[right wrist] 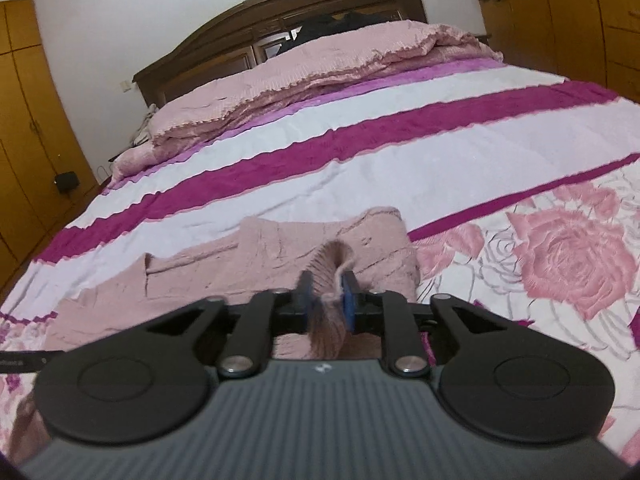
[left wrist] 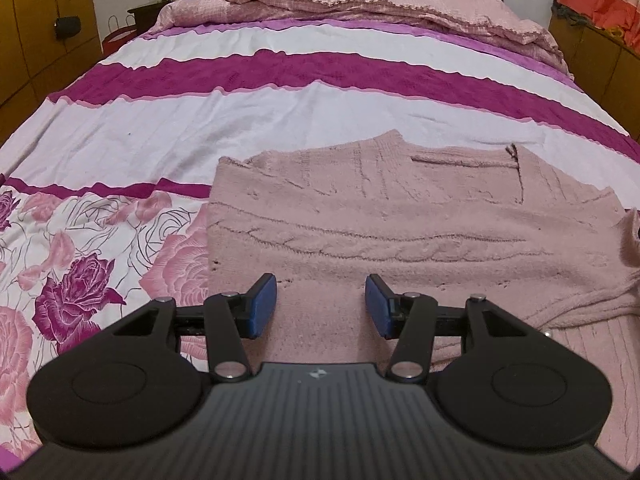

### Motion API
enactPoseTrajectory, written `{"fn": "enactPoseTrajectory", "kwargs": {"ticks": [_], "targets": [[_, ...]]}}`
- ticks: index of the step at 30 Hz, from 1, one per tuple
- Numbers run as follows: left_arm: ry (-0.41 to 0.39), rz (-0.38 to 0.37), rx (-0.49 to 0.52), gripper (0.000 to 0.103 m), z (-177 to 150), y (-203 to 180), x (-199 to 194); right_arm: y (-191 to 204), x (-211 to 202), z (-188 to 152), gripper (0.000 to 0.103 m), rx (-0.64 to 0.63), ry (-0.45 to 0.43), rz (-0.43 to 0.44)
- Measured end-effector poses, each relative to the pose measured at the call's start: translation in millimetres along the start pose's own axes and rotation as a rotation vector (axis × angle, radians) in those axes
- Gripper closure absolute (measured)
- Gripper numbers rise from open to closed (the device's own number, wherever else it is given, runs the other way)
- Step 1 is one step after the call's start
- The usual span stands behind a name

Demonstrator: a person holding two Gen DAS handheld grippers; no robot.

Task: Fold small clothes
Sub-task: 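Carry the lifted side across the cardigan body and open the right tool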

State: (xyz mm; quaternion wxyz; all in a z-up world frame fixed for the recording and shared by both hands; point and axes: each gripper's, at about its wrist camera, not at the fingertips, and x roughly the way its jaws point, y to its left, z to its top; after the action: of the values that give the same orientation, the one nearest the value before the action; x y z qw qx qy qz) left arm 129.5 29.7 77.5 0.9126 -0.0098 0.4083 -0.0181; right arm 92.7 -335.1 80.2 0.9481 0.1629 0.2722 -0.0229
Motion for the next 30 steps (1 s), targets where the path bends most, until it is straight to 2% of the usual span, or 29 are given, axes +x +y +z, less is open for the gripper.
{"fn": "enactPoseTrajectory", "kwargs": {"ticks": [1,2,7,15,16,17,18,22,24,26,30], "targets": [[-0.001,0.001,0.002,0.046,1,0,0,-1,-1,1,0.045,-0.002,-0.003,0.003],[-0.002,0.003,0.005,0.046,1,0,0,-2,-2,1,0.037,-0.001,-0.011,0.01],[0.002,0.007,0.01,0.046,1,-1,4,-3,3,7,0.037,-0.022,-0.003,0.019],[-0.005,0.014,0.014,0.046,1,-1,10,-9,34,0,0.039,-0.083,0.092,-0.073],[-0.006,0.014,0.015,0.046,2,-1,11,-9,35,-3,0.05,-0.089,0.099,-0.065],[-0.008,0.014,0.016,0.046,2,-1,11,-8,35,-5,0.073,-0.102,0.099,-0.055],[-0.013,0.013,0.017,0.046,2,-1,12,-6,35,-6,0.083,-0.125,0.097,-0.055],[-0.039,0.001,0.019,0.046,3,-3,15,3,21,2,0.087,-0.19,0.045,-0.046],[-0.048,0.005,0.026,0.046,2,-3,17,6,13,7,0.095,-0.212,-0.017,-0.068],[-0.041,0.018,0.038,0.046,1,-5,22,5,9,12,0.095,-0.23,-0.064,-0.104],[-0.046,0.034,0.062,0.042,-2,-8,30,-8,28,12,0.095,-0.198,-0.009,-0.121]]}}
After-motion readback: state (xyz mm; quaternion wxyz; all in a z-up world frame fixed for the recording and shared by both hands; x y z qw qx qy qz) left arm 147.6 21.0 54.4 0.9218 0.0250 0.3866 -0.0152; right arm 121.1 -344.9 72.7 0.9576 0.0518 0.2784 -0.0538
